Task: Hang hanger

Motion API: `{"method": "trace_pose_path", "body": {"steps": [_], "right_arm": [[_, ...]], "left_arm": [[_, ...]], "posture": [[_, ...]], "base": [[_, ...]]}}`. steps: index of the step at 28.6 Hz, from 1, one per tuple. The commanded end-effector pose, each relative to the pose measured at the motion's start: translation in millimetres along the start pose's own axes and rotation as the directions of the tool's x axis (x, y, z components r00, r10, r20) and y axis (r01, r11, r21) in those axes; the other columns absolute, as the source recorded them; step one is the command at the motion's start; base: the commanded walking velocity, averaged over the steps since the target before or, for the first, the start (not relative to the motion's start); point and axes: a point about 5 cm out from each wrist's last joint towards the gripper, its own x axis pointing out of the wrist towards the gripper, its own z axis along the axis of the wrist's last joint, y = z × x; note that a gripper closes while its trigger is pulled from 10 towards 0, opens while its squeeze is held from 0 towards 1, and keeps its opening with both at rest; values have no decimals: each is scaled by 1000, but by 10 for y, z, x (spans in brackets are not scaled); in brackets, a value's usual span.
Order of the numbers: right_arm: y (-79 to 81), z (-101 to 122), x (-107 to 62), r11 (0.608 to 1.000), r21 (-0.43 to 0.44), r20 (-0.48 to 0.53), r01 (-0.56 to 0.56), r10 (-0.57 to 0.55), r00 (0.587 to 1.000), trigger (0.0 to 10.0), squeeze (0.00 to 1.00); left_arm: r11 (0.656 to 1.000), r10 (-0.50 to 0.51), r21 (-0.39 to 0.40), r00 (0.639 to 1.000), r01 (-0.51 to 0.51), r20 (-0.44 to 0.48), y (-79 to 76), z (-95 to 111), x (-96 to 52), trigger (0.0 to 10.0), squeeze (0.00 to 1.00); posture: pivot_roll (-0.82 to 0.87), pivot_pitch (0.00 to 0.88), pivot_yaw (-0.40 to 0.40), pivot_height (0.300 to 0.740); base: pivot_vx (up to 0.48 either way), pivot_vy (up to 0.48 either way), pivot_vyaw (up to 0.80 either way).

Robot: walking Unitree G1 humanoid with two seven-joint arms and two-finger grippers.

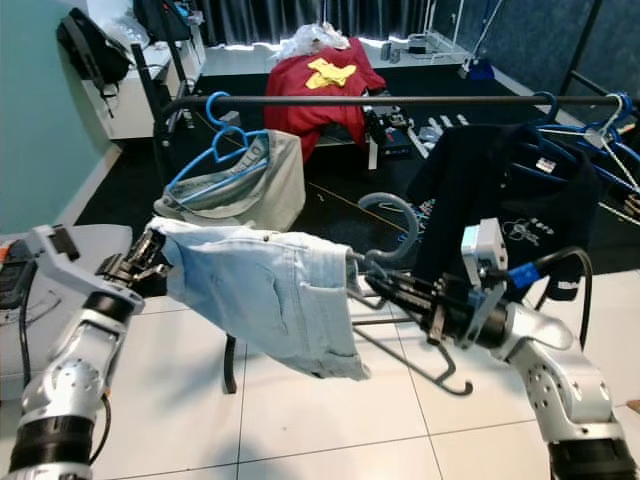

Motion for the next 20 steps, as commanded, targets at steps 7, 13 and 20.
{"method": "trace_pose_path", "body": {"steps": [7,13,20], "right_arm": [[33,28,-118,1000,10,-12,3,-2,1000,10000,0],[46,13,-118,1000,18,-15,4,-3,1000,10000,0],[59,9,-126,1000,22,-14,7,-7,1000,10000,0]], "left_arm": [[971,227,60,969,-233,95,373,225,-59,0,0],[959,264,77,960,-272,96,430,227,-56,0,0],[926,344,119,930,-359,126,545,279,-56,0,0]], "posture": [[-32,73,32,740],[-31,72,38,740],[-24,52,45,740]], "base": [[0,0,0],[0,0,0],[0,0,0]]}}
